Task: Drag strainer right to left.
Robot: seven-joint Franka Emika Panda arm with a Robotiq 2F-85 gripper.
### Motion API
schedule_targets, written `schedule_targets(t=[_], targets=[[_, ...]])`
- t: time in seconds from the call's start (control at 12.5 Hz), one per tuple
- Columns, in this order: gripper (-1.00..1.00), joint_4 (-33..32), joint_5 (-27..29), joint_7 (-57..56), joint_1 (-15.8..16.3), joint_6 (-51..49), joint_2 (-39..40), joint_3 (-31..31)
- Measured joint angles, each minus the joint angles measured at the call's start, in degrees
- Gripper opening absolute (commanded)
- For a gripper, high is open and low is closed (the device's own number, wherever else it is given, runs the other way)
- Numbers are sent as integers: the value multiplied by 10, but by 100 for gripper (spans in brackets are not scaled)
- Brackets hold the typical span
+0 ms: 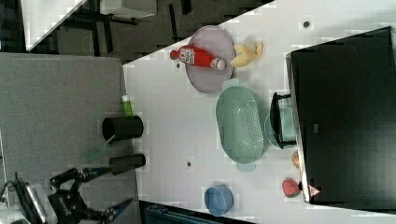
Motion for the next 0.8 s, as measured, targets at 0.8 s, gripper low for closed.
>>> schedule_targets(t=[0.8], targets=[[100, -149, 6, 263, 11, 340, 439, 10]])
